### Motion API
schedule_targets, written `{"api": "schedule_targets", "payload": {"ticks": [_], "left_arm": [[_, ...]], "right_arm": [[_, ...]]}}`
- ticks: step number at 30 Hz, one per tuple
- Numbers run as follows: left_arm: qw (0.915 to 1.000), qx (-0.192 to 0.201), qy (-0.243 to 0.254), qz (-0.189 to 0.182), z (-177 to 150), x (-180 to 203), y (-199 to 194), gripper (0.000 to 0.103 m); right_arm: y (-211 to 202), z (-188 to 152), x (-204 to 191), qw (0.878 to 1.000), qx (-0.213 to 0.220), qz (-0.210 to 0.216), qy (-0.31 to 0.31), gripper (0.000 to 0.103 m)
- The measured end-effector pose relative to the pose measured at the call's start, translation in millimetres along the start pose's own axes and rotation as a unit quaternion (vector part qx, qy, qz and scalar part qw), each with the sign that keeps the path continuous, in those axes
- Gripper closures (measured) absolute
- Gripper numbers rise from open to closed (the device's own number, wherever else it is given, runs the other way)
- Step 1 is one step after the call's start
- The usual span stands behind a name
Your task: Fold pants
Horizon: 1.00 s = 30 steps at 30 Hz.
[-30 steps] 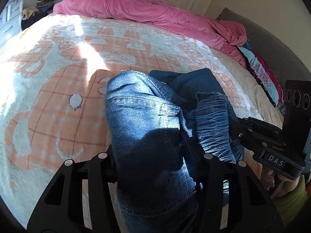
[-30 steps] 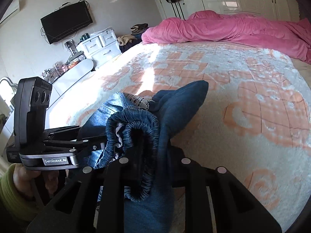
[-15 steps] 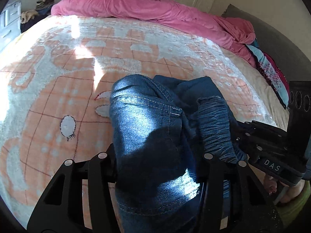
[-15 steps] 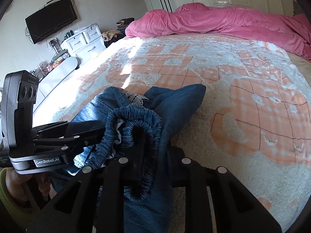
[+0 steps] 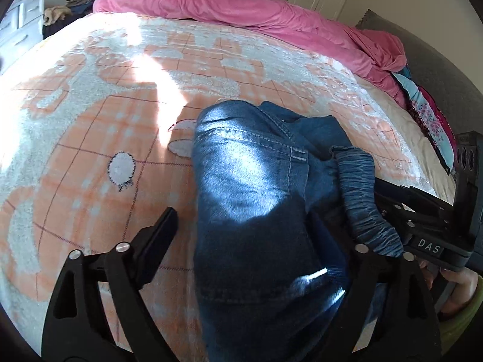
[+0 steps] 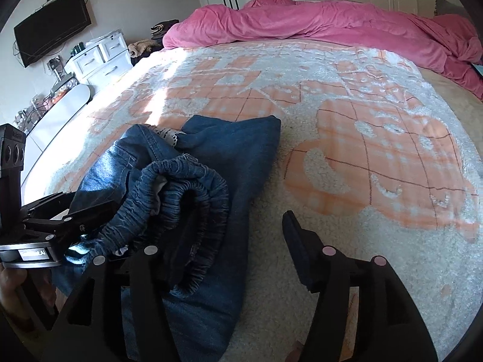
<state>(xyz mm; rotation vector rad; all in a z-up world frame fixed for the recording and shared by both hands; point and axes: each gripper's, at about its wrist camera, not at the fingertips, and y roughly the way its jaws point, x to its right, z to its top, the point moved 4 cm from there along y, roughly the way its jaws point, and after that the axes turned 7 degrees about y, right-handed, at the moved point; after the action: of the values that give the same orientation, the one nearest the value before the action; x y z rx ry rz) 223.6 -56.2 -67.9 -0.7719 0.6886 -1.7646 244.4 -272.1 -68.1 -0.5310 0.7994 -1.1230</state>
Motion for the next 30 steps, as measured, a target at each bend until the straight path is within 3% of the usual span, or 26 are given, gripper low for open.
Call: {"api": "schedule_targets", "payload": {"ticks": [10, 12, 16, 19, 30], "left_arm": [[0.9998, 0.020, -0.005, 0.007, -5.4, -1.0, -25.7, 0.011], [0.9997, 0.023, -0.004, 0.009, -4.6, 0.3, -30.2, 0.010], [0.9992, 0.033, 0.001, 0.021, -3.0, 2.1, -42.1, 0.010], [0.9982, 0.043, 0.005, 0.042, -3.4, 2.7, -54.3, 0.010], [0.9931, 0.090, 0.010, 0.074, -20.2, 1.8, -115.1, 0.010]], "right_arm": [[-30.9, -14.2, 8.9, 1.000, 0.020, -0.005, 0.009, 0.041], [-38.6, -14.2, 8.7, 0.999, 0.030, -0.004, 0.012, 0.020], [-57.8, -9.4, 4.4, 0.998, 0.057, -0.001, 0.014, 0.016], [-74.6, -5.4, -1.6, 0.997, 0.080, -0.001, 0.011, 0.006], [-129.7, -21.9, -32.4, 0.989, 0.143, -0.004, -0.029, 0.005]]}}
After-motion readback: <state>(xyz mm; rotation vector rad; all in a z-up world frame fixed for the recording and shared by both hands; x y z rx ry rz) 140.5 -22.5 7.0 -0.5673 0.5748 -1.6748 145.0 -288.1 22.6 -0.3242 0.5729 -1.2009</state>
